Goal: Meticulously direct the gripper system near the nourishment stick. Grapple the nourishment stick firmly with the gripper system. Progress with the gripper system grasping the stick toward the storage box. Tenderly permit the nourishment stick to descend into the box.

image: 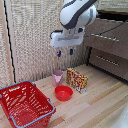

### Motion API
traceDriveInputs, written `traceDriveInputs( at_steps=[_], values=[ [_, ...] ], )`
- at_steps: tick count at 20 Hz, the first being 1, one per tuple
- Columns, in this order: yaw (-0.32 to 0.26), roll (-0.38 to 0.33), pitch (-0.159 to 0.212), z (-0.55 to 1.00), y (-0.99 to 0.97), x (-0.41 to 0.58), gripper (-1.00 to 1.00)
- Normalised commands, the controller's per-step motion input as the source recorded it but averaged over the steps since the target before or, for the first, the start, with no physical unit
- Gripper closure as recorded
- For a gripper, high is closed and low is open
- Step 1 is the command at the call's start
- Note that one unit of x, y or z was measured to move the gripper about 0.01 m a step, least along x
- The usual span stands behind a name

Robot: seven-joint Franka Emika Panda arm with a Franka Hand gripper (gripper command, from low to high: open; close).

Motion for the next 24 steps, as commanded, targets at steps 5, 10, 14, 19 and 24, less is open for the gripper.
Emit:
traceDriveInputs(
  at_steps=[5,10,14,19,24],
  values=[
    [0.003,0.006,0.000,-0.07,-0.49,-0.001,-1.00],
    [0.065,0.000,0.000,-0.19,-0.37,0.000,-1.00],
    [0.135,0.000,0.000,-0.28,-0.30,-0.001,-1.00],
    [0.171,0.000,0.001,-0.33,-0.22,-0.009,-1.00],
    [0.158,0.000,0.015,-0.34,-0.08,-0.089,-1.00]
  ],
)
